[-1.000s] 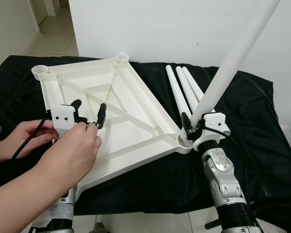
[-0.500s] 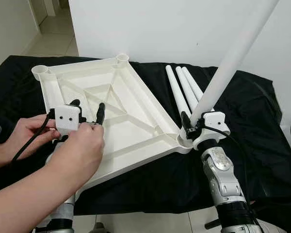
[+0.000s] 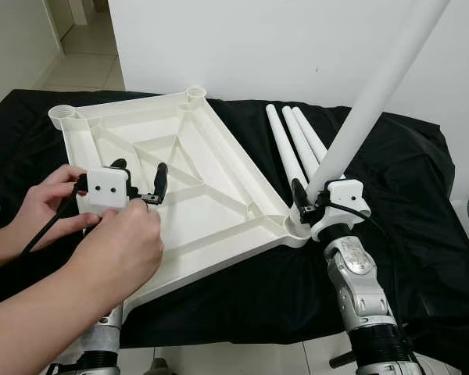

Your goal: Building children table

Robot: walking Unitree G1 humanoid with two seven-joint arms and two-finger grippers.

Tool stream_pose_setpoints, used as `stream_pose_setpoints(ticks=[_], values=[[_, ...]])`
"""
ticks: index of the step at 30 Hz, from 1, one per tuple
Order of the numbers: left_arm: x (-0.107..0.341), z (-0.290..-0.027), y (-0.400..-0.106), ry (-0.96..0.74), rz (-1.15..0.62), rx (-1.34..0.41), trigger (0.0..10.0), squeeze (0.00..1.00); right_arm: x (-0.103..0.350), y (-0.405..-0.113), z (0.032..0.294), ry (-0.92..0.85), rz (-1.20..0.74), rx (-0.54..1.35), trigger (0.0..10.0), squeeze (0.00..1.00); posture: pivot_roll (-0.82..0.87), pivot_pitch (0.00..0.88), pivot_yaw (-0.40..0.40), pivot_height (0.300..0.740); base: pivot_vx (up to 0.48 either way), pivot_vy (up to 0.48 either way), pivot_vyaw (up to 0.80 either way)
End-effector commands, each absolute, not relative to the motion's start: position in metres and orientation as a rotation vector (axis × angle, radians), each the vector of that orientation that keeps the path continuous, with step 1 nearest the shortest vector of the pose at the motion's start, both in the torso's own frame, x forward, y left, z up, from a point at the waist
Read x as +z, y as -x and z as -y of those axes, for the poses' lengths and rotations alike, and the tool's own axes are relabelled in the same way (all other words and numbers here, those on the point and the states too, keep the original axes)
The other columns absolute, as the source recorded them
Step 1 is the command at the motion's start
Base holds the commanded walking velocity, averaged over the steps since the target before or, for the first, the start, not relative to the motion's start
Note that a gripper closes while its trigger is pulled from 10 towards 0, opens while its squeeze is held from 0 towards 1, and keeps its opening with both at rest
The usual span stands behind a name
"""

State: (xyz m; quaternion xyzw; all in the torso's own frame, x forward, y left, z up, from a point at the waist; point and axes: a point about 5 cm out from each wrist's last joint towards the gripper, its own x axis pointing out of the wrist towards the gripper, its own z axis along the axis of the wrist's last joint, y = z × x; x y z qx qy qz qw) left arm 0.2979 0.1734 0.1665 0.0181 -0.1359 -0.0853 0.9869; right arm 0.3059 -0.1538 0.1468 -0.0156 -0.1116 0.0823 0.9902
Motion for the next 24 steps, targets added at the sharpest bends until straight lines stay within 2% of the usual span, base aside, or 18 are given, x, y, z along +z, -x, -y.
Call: stream_pose_setpoints(ticks=[1, 24], values=[[0.1639, -0.1715, -0.2981, -0.034, 0.264, -0.163, 10.0, 0.00, 0.1475, -0.3065, 0.1552, 0.030, 0.230, 0.162, 10.0, 0.00, 0.04, 0.000, -0.042, 0.740, 0.000, 0.000, 0.00], [0.1644, -0.1712, -0.2963, -0.032, 0.267, -0.157, 10.0, 0.00, 0.1477, -0.3062, 0.1558, 0.031, 0.231, 0.163, 10.0, 0.00, 0.04, 0.000, -0.046, 0.740, 0.000, 0.000, 0.00]])
